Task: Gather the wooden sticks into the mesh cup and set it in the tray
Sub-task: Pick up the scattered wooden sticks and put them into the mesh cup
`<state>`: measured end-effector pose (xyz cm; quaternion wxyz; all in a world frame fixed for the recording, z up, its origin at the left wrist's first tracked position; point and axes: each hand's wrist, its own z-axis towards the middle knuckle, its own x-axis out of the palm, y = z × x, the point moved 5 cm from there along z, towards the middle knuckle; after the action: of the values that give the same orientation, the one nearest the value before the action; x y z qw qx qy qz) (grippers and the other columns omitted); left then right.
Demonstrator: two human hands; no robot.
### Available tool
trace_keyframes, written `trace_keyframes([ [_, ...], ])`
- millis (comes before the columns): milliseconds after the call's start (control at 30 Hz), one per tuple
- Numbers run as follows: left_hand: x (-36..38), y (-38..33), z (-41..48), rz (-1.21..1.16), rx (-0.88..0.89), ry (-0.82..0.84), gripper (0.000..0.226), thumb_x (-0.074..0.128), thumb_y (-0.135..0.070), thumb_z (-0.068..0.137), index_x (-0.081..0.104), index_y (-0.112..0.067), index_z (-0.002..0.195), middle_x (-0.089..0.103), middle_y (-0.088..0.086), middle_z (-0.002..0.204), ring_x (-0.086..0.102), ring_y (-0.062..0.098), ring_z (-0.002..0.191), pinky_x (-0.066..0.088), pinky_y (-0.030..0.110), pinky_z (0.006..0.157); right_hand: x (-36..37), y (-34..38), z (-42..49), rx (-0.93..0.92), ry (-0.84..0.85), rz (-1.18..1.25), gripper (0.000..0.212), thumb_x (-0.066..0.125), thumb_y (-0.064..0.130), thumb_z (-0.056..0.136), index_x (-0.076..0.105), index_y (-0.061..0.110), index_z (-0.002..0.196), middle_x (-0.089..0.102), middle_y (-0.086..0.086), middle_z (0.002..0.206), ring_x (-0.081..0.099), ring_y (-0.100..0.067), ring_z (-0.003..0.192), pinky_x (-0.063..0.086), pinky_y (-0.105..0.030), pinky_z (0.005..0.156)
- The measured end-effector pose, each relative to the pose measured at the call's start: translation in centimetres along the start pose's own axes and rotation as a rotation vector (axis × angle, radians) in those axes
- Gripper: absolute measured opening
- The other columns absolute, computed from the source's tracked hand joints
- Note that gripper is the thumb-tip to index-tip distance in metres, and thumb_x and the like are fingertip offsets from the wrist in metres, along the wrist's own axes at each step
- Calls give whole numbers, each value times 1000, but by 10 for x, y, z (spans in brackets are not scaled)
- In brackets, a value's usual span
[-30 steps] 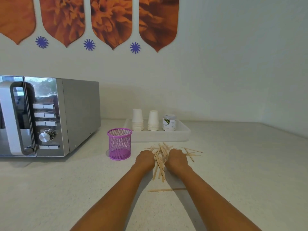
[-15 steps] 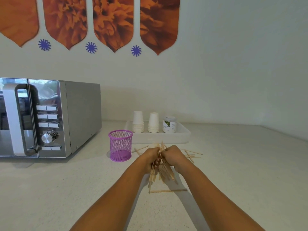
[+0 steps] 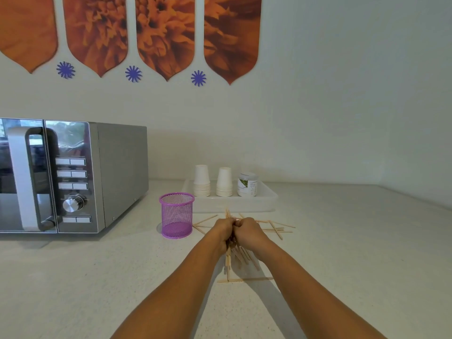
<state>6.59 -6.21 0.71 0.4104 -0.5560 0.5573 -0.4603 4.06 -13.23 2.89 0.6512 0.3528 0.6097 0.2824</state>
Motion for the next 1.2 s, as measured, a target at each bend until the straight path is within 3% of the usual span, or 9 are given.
trace_keyframes([
  [100, -4, -5, 1, 54, 20, -46, 33, 35, -7, 96, 50, -4, 67, 43, 9, 61, 41, 18, 52, 35, 28, 49, -2, -1, -2, 29, 43, 70, 32, 40, 11, 95, 62, -4, 114, 54, -7, 75, 50, -16, 64, 41, -23, 60],
  [267, -9, -11, 0, 130, 52, -70, 35, 35, 2, 95, 45, -3, 61, 39, 9, 56, 33, 16, 49, 28, 26, 49, -9, -2, -2, 119, 12, 288, 26, 44, 7, 92, 64, 2, 108, 55, -11, 93, 51, -22, 82, 44, -28, 62],
  [433, -5, -16, -2, 19, 123, -44, 26, 38, -6, 99, 59, 3, 112, 59, 17, 86, 57, 27, 73, 53, 40, 72, -3, -8, 0, 203, 22, 395, 25, 46, 17, 95, 55, 7, 73, 62, -11, 86, 60, -26, 80, 51, -35, 75],
  [500, -6, -20, -3, -15, 163, -43, 29, 36, -8, 100, 56, 2, 119, 59, 15, 85, 57, 26, 74, 53, 41, 75, -2, -8, -4, 196, 78, 429, 32, 45, 24, 97, 54, 8, 71, 62, -9, 79, 60, -22, 69, 52, -32, 68],
  [700, -11, -32, -6, -29, 265, -87, 19, 33, -12, 102, 51, -7, 101, 53, 2, 69, 48, 13, 62, 41, 25, 57, 1, 3, -8, 105, 208, 351, 23, 41, 14, 97, 55, 4, 82, 57, -7, 73, 56, -21, 69, 51, -34, 76],
  [800, -10, -38, -11, -31, 312, -71, 20, 32, -14, 103, 51, -7, 103, 54, 1, 71, 50, 12, 60, 40, 21, 53, 5, 13, -8, 62, 216, 277, 23, 38, 6, 95, 54, 5, 79, 54, -8, 68, 54, -18, 61, 48, -28, 63],
  [900, -14, -47, -14, -47, 346, -73, 20, 32, -15, 103, 51, -8, 105, 56, 1, 72, 53, 12, 60, 43, 21, 56, 5, 23, -4, 3, 214, 275, 26, 36, 8, 96, 56, 9, 81, 56, -6, 70, 54, -16, 61, 49, -28, 62],
  [1033, -28, -62, -17, 1, 382, -121, 28, 33, -19, 102, 56, -9, 114, 61, 2, 87, 60, 17, 82, 49, 26, 67, 6, 43, 5, -118, 217, 353, 34, 37, 5, 97, 50, 15, 127, 62, -4, 79, 61, -17, 69, 53, -26, 66],
  [1200, -47, -73, -16, 133, 421, -141, 31, 34, -20, 102, 52, -6, 124, 63, 10, 113, 59, 22, 99, 48, 31, 86, 12, 61, 18, -217, 125, 287, 31, 36, 12, 99, 57, 9, 121, 67, -13, 90, 66, -28, 86, 54, -36, 83],
])
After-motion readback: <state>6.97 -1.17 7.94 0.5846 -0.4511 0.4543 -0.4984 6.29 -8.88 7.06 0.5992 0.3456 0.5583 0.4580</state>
